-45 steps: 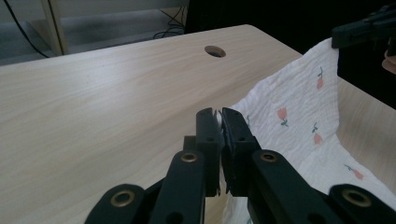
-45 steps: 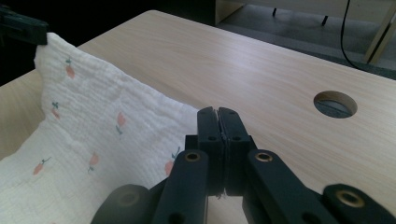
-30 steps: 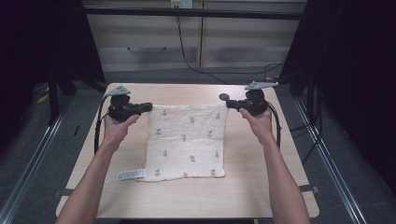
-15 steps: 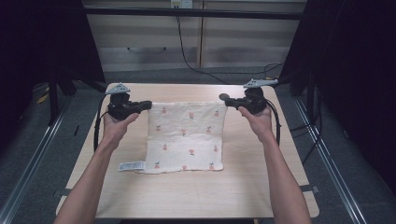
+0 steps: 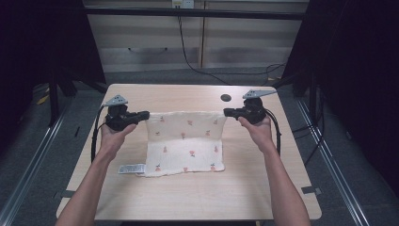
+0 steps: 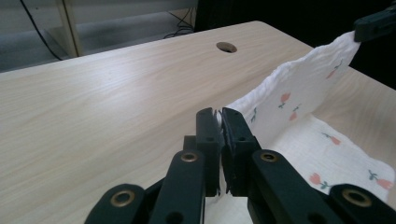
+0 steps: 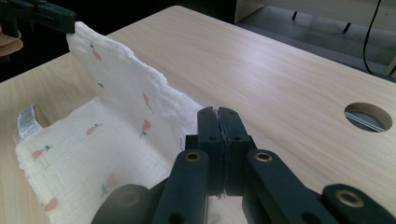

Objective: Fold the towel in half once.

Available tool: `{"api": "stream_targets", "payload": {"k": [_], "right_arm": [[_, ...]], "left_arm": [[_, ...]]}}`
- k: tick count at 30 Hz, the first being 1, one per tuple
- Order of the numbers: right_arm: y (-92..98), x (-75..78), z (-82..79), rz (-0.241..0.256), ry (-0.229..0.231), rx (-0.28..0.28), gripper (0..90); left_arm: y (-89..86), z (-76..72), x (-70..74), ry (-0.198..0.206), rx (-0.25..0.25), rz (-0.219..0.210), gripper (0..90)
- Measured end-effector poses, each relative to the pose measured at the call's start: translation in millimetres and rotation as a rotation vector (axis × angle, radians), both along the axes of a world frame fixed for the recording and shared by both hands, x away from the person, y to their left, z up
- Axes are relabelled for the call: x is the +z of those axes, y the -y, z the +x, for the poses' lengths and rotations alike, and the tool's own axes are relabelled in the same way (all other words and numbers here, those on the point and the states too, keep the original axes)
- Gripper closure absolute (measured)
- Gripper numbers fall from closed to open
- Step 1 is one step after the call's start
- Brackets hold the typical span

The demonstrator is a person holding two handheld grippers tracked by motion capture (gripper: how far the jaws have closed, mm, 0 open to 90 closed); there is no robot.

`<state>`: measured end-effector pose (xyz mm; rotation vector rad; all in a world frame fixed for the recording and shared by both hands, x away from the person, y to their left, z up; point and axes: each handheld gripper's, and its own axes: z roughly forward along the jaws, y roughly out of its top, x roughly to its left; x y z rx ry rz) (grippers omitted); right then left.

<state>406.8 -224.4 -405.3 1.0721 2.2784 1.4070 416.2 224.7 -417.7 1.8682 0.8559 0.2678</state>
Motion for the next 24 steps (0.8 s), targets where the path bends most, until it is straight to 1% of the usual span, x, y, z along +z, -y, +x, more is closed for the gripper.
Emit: {"api": "stream_targets", "payload": {"k": [1, 2, 3, 6, 10, 12, 13, 16, 19, 22, 24], "right_arm": [[0.0, -1.1, -1.6, 0.003, -0.002, 0.001, 89.2], [0.7, -2.3, -3.1, 0.005, -0.002, 0.004, 89.3], [0.7, -3.2, -4.1, 0.006, -0.003, 0.006, 89.3], [1.0, -6.0, -8.5, 0.004, -0.002, 0.015, 89.2], [4.0, -9.4, -15.7, 0.001, -0.003, 0.024, 89.2], [7.2, -11.8, -19.1, 0.007, -0.005, 0.022, 89.2], [8.4, -13.5, -20.9, 0.009, -0.005, 0.025, 89.2], [8.2, -19.1, -28.1, 0.007, -0.01, 0.035, 89.2], [5.9, -23.8, -35.7, 0.009, -0.007, 0.045, 89.2], [5.1, -28.1, -42.1, 0.017, -0.007, 0.053, 89.2], [4.7, -31.5, -45.8, 0.013, -0.011, 0.06, 89.2]], "left_arm": [[-0.2, -2.2, -0.8, 0.005, -0.001, 0.01, 86.5], [-0.3, -4.0, -1.4, 0.007, -0.006, 0.011, 86.5], [-0.4, -6.7, -2.5, 0.007, -0.011, 0.004, 86.5], [-2.0, -13.7, -5.8, 0.011, -0.017, 0.005, 86.5], [-5.5, -21.4, -9.0, 0.014, -0.014, 0.003, 86.5], [-6.9, -26.0, -9.7, 0.013, -0.023, -0.004, 86.5], [-6.8, -28.6, -10.2, 0.02, -0.028, -0.002, 86.5], [-5.5, -36.6, -11.8, 0.027, -0.039, -0.003, 86.5], [-6.5, -42.1, -15.7, 0.022, -0.042, 0.002, 86.6], [-9.2, -48.0, -22.0, 0.011, -0.039, -0.005, 86.5], [-10.3, -51.3, -24.8, 0.008, -0.044, -0.003, 86.5]]}}
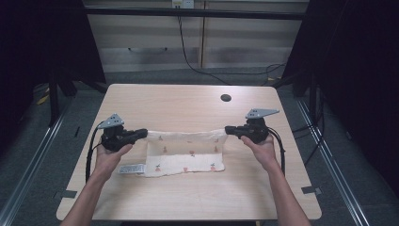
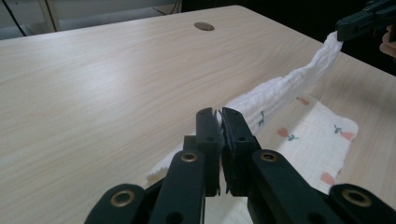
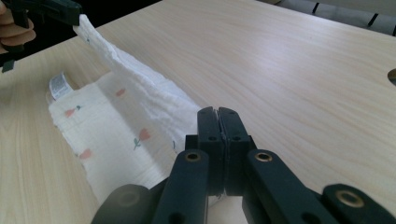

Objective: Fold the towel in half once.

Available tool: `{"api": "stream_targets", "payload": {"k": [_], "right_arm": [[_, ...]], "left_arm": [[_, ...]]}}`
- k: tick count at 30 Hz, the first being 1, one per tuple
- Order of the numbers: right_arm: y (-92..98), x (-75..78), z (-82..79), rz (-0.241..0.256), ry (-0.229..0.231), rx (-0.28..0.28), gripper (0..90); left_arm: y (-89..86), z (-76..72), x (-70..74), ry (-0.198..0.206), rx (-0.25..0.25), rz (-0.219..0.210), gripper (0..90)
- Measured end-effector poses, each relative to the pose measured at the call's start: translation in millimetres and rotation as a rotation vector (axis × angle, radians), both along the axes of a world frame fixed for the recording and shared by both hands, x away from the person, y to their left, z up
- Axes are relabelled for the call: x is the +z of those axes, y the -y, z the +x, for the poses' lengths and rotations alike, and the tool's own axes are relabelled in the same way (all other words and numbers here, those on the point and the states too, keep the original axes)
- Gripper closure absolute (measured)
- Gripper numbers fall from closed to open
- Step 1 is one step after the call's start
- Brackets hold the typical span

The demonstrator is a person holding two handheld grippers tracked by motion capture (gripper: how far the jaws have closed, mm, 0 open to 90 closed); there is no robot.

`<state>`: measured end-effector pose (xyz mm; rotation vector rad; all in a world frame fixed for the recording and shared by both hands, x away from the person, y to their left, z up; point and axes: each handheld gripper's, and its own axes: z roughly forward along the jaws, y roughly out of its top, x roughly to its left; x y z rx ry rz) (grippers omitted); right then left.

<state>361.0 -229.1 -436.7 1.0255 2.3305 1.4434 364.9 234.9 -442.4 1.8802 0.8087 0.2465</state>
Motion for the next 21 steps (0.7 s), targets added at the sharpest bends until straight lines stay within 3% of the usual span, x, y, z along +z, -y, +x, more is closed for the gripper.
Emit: {"api": "stream_targets", "payload": {"k": [5, 11, 17, 21], "right_arm": [[0.7, -6.8, -7.1, 0.002, -0.006, 0.004, 89.2], [2.8, -20.8, -15.5, 0.007, -0.032, 0.006, 89.2], [2.0, -20.1, -27.2, 0.009, -0.018, 0.027, 89.2], [-3.4, -25.6, -34.0, -0.045, -0.03, 0.053, 89.2]], "left_arm": [[-0.7, -7.8, -4.0, -0.005, -0.013, 0.008, 86.5], [1.1, -17.8, -18.8, -0.029, -0.023, 0.019, 86.5], [-4.7, -26.2, -16.2, -0.034, -0.031, 0.039, 86.5], [-0.1, -33.9, -24.9, -0.044, -0.051, 0.064, 86.5]]}}
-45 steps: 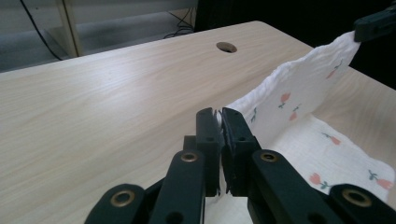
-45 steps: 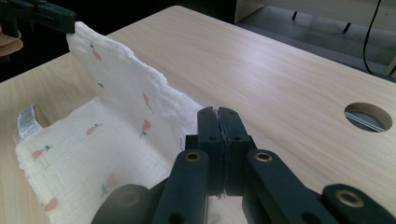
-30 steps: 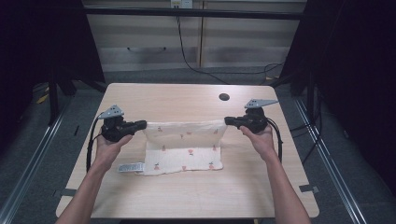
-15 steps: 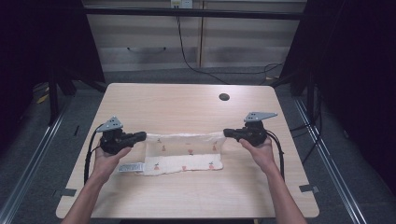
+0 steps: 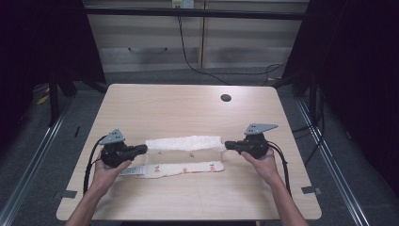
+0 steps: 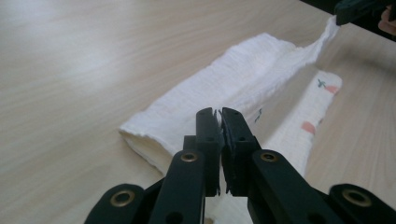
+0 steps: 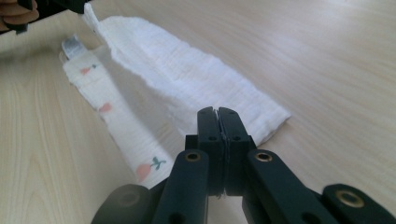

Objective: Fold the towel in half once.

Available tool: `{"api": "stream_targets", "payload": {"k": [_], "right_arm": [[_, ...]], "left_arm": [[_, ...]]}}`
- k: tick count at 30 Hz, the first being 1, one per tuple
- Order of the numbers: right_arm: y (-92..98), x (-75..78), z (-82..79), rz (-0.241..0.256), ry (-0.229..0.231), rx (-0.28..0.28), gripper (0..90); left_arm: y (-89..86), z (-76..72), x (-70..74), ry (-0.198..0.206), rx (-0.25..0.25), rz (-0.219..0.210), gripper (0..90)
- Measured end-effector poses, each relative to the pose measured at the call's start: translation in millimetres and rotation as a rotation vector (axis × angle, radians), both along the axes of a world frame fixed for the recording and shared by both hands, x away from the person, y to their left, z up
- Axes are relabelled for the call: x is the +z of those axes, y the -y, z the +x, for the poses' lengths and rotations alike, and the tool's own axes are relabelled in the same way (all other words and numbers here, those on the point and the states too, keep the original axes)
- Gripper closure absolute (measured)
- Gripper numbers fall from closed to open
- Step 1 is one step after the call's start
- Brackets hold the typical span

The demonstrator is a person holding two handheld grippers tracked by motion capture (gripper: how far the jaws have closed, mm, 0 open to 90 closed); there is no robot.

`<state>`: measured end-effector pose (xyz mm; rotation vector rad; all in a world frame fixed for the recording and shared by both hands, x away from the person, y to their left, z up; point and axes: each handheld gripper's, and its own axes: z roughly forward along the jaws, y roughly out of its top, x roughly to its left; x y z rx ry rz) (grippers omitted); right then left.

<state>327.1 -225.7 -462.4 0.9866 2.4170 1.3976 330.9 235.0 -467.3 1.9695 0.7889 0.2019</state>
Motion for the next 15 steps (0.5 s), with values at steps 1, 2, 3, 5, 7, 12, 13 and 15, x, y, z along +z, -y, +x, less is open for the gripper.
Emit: {"api": "stream_targets", "payload": {"k": [1, 2, 3, 5, 7, 12, 13, 15], "right_arm": [[-0.5, -1.7, -1.3, 0.001, -0.006, 0.002, 89.2], [-1.0, -3.9, -2.9, -0.001, -0.01, 0.008, 89.2], [-1.6, -5.7, -4.5, -0.007, -0.015, 0.012, 89.2], [-2.4, -7.6, -7.9, -0.019, -0.027, 0.022, 89.2], [-1.6, -6.0, -11.5, -0.02, -0.024, 0.028, 89.2], [-1.0, -10.0, -18.5, -0.032, -0.042, 0.032, 89.2], [-0.6, -12.3, -19.8, -0.033, -0.043, 0.031, 89.2], [0.2, -16.8, -22.1, -0.031, -0.052, 0.034, 89.1]], "left_arm": [[1.2, -1.1, -1.7, -0.003, -0.007, 0.007, 86.4], [2.0, -1.8, -3.1, -0.008, -0.011, 0.015, 86.5], [2.5, -3.2, -4.1, -0.011, -0.012, 0.018, 86.5], [1.5, -7.3, -4.9, -0.018, -0.027, 0.029, 86.4], [1.1, -11.1, -4.0, -0.028, -0.028, 0.039, 86.4], [5.2, -16.0, -6.6, -0.031, -0.044, 0.051, 86.4], [4.3, -15.7, -10.3, -0.039, -0.04, 0.059, 86.4], [1.0, -16.2, -17.5, -0.055, -0.048, 0.075, 86.4]]}}
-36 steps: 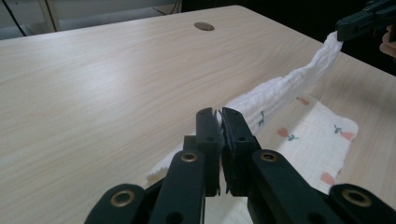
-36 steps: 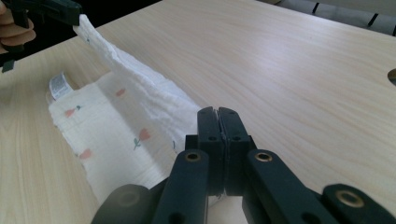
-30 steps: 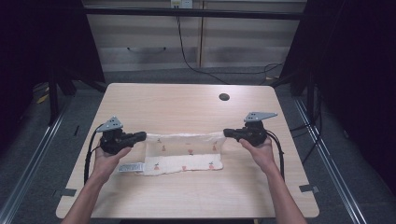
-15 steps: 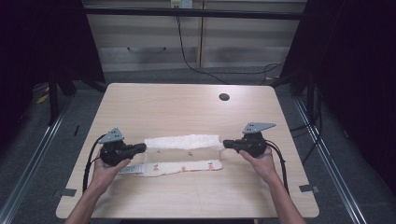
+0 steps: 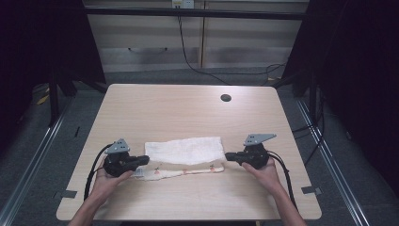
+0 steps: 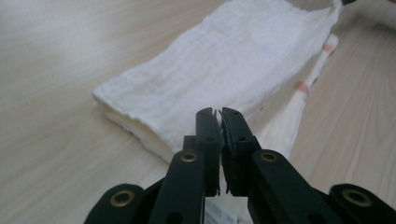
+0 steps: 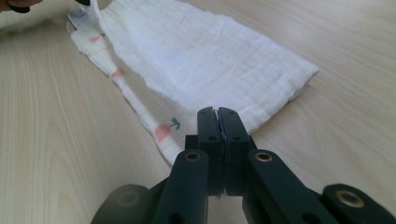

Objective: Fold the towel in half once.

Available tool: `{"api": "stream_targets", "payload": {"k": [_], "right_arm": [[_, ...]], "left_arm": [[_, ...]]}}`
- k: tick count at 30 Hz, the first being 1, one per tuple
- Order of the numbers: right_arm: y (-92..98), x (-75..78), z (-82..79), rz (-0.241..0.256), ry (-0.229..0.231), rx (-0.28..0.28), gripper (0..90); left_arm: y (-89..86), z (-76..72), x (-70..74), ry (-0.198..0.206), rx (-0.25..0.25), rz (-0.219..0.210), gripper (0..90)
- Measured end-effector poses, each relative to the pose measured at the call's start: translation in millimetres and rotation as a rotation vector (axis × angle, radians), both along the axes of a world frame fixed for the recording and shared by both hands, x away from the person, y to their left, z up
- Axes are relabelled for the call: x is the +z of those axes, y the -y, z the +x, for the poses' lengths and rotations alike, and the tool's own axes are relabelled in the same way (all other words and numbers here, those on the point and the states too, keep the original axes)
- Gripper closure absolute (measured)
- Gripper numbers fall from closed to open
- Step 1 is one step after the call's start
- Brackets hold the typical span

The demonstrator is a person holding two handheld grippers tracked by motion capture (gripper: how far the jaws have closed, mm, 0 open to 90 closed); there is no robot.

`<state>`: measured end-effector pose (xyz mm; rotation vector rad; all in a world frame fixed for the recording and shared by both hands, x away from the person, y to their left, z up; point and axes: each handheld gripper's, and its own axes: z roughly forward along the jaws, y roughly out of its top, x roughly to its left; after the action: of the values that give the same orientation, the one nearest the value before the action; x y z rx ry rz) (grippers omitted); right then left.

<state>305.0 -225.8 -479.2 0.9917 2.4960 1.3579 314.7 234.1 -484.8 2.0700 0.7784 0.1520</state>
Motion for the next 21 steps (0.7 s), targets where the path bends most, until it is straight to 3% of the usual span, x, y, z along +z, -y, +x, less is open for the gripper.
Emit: {"api": "stream_targets", "payload": {"k": [7, 11, 16, 21], "right_arm": [[-4.0, -12.0, -6.2, -0.044, -0.036, 0.012, 88.8], [-5.1, -10.9, -8.0, -0.047, -0.019, 0.008, 88.3], [-0.3, -13.6, -9.7, -0.032, -0.048, 0.004, 83.2], [-3.0, -8.5, -16.5, -0.029, -0.03, 0.022, 80.8]], "left_arm": [[0.9, -3.8, -14.6, -0.045, -0.019, 0.021, 85.4], [1.4, -3.7, -17.4, -0.057, -0.024, 0.019, 84.0], [-3.0, -5.6, -13.3, -0.07, -0.022, -0.021, 79.1], [-7.7, -6.8, -7.0, -0.055, -0.022, -0.062, 74.1]]}}
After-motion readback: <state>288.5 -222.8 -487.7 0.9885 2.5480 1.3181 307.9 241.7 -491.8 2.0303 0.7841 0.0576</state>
